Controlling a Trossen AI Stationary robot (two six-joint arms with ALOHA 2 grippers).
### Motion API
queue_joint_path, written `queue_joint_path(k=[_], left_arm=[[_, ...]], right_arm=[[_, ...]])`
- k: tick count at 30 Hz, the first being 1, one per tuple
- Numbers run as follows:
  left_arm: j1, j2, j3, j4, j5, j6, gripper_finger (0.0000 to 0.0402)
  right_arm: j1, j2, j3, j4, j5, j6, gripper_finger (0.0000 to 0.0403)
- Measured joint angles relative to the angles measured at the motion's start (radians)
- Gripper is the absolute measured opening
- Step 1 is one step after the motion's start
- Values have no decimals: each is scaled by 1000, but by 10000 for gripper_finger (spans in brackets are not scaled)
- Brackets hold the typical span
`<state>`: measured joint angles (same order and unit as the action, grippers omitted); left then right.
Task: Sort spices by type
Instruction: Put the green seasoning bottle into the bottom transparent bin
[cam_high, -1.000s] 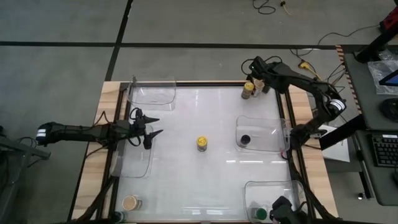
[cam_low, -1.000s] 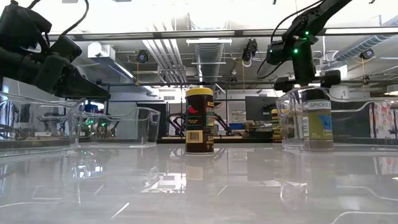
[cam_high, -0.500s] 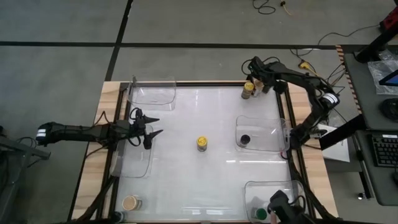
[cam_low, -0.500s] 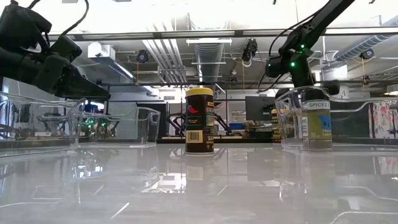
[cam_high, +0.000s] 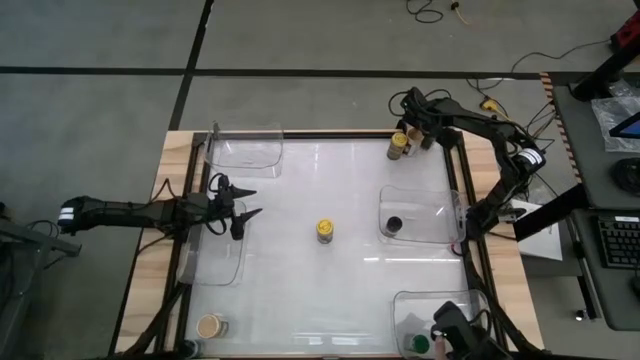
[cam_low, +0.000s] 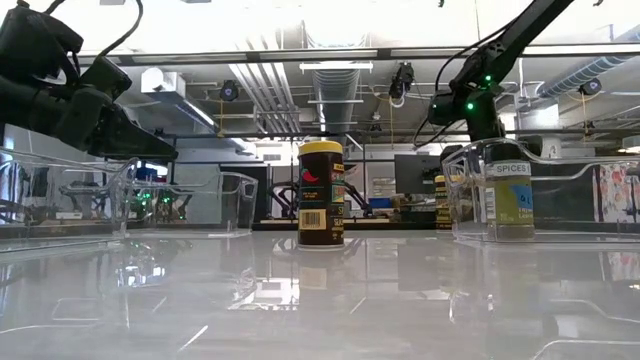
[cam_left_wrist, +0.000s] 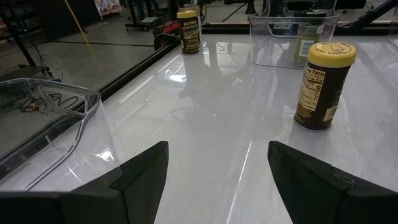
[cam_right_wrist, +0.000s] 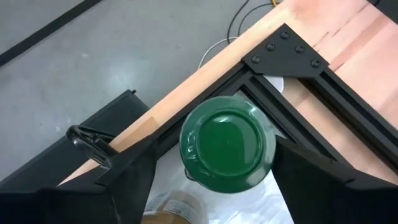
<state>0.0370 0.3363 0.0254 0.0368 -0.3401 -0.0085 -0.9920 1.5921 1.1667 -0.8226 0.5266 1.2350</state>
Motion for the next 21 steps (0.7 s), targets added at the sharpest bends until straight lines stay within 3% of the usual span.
queue_joint_path(k=[10, 21], left_arm=[[0, 0, 0, 0, 0, 0, 260], [0, 0, 0, 0, 0, 0, 260]], right_arm=[[0, 0, -12, -9, 16, 49, 239], [1, 0, -19, -8, 37, 55, 244]])
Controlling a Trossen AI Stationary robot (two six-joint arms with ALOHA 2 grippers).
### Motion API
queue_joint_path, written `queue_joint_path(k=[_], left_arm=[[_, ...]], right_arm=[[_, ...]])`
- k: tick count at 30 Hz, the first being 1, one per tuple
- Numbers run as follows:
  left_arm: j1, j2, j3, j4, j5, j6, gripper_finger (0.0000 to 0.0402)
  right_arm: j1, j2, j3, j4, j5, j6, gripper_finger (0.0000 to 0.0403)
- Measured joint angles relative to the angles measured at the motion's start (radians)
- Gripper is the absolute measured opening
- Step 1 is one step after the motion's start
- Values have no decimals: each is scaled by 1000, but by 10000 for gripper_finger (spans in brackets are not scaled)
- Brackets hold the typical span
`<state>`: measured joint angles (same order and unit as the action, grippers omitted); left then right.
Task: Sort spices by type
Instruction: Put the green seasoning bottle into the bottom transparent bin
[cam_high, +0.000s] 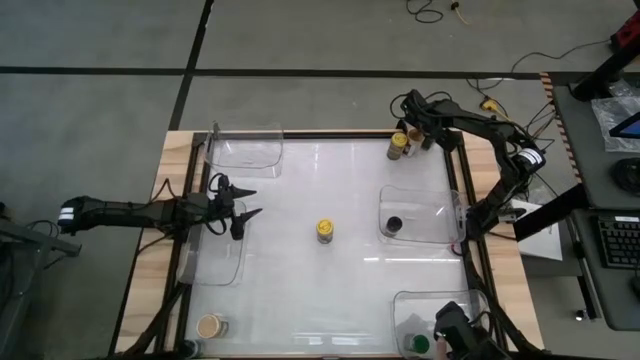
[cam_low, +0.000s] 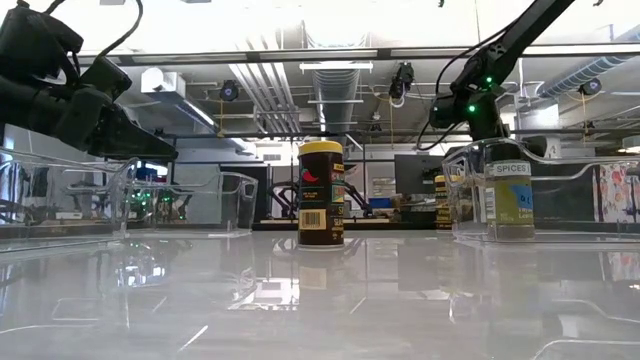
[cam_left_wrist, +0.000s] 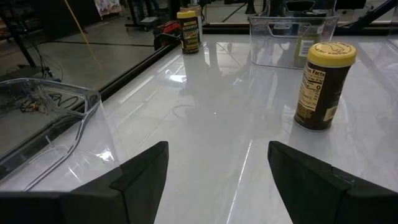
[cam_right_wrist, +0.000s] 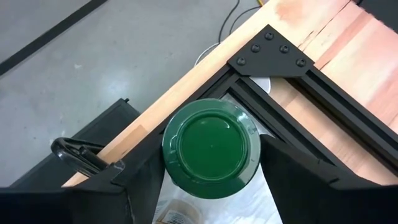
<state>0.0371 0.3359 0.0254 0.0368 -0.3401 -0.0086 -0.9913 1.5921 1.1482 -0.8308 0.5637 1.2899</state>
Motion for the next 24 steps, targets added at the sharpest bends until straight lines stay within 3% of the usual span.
queue_joint_path(k=[9, 14, 24], left_arm=[[0, 0, 0, 0, 0, 0, 260], [0, 0, 0, 0, 0, 0, 260], [0, 0, 0, 0, 0, 0, 260]], right_arm=[[0, 19, -1, 4, 20, 19, 206], [0, 11, -3, 7, 16, 2, 205], [28, -119, 46, -29, 7, -145, 203]])
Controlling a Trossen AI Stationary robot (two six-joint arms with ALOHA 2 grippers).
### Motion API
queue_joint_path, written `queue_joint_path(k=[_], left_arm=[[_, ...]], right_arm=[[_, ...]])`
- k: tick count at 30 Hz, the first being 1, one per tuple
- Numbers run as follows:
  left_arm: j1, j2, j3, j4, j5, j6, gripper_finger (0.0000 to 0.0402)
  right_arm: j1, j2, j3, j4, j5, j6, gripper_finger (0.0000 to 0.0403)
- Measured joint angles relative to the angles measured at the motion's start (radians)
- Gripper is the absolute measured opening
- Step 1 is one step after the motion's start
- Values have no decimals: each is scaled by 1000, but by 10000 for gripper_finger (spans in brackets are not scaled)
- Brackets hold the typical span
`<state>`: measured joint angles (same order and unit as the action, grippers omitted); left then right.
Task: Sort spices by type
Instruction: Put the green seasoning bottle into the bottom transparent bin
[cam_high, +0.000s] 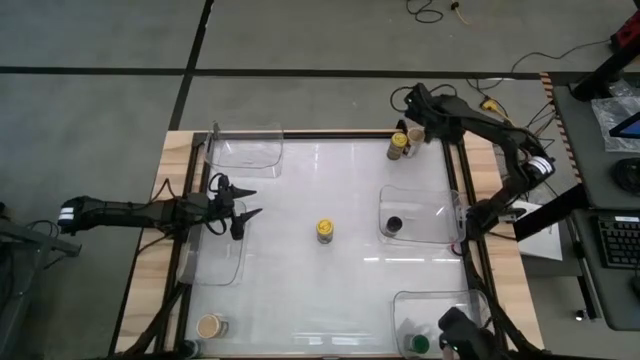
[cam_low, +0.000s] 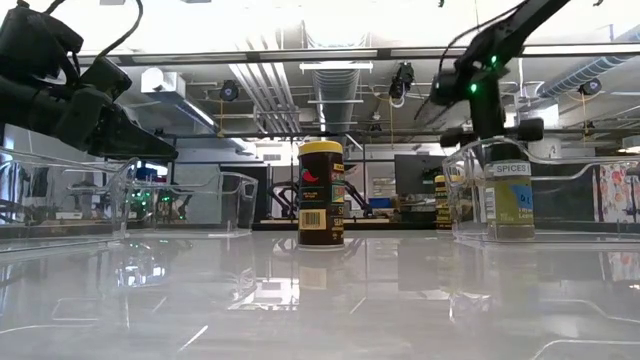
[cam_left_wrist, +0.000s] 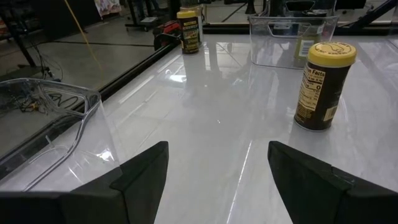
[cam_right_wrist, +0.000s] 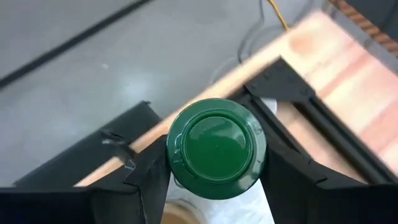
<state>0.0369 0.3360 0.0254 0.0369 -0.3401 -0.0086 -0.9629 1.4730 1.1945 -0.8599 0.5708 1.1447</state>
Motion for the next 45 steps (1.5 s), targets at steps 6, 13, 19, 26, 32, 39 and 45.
queue_joint_path(k=[6, 13, 19, 26, 32, 39, 45], left_arm=[[0, 0, 0, 0, 0, 0, 260], [0, 0, 0, 0, 0, 0, 260], [0, 0, 0, 0, 0, 0, 260], [0, 0, 0, 0, 0, 0, 260], [0, 0, 0, 0, 0, 0, 260], [0, 0, 0, 0, 0, 0, 260], [0, 0, 0, 0, 0, 0, 260]], right_arm=[[41, -139, 38, 1, 5, -169, 207], [161, -312, 89, -41, -8, -415, 200], [365, -453, 107, -108, -72, -474, 204], [705, -522, 106, -227, -73, -359, 201], [1027, -486, 106, -221, -57, -346, 198], [1336, -411, 128, -194, -45, -333, 203], [1555, -325, 160, -196, -41, -333, 198]])
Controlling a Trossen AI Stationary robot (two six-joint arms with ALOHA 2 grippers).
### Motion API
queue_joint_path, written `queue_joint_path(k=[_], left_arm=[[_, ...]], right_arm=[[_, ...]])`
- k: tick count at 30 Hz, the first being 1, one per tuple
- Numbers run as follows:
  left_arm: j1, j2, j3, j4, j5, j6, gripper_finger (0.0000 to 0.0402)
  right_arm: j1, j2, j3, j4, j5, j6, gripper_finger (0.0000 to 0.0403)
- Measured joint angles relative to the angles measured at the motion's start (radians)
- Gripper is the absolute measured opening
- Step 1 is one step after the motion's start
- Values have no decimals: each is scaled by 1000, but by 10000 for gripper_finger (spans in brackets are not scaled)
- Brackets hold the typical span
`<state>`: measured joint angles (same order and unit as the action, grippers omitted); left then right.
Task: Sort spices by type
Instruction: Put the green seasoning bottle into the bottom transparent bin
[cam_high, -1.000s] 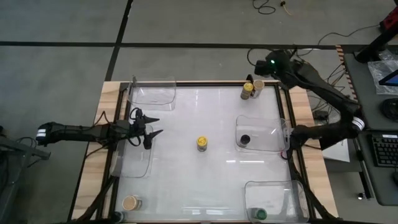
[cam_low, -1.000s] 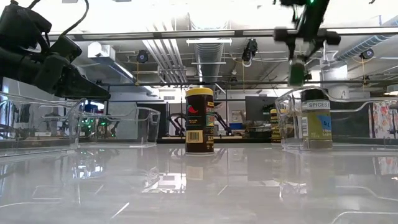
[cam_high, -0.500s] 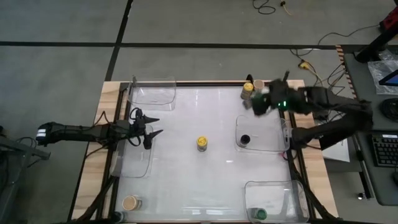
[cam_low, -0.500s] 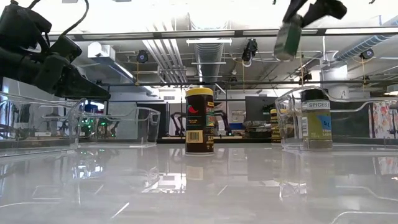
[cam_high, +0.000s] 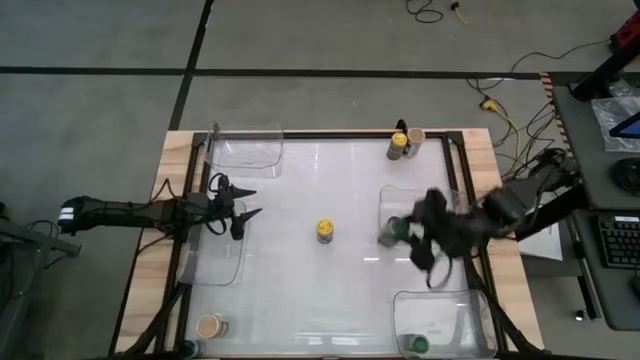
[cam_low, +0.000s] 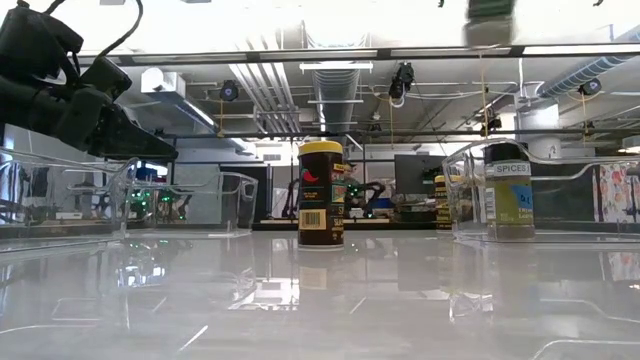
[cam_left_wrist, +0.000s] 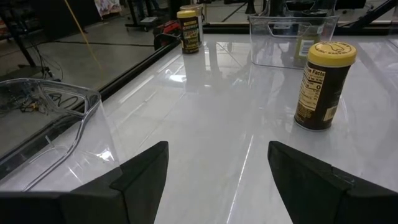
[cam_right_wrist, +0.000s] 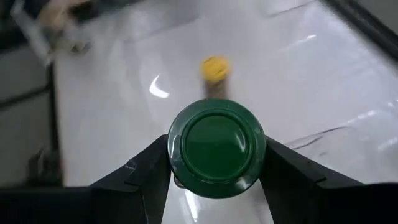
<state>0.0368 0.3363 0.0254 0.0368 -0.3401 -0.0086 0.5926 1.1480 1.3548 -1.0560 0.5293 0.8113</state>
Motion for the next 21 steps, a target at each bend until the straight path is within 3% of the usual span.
queue_joint_path(k=[11, 21], left_arm=[[0, 0, 0, 0, 0, 0, 260], [0, 0, 0, 0, 0, 0, 260]], right_arm=[[321, 74, 33, 56, -10, 13, 198], [599, 145, 98, 30, 23, 199, 198]])
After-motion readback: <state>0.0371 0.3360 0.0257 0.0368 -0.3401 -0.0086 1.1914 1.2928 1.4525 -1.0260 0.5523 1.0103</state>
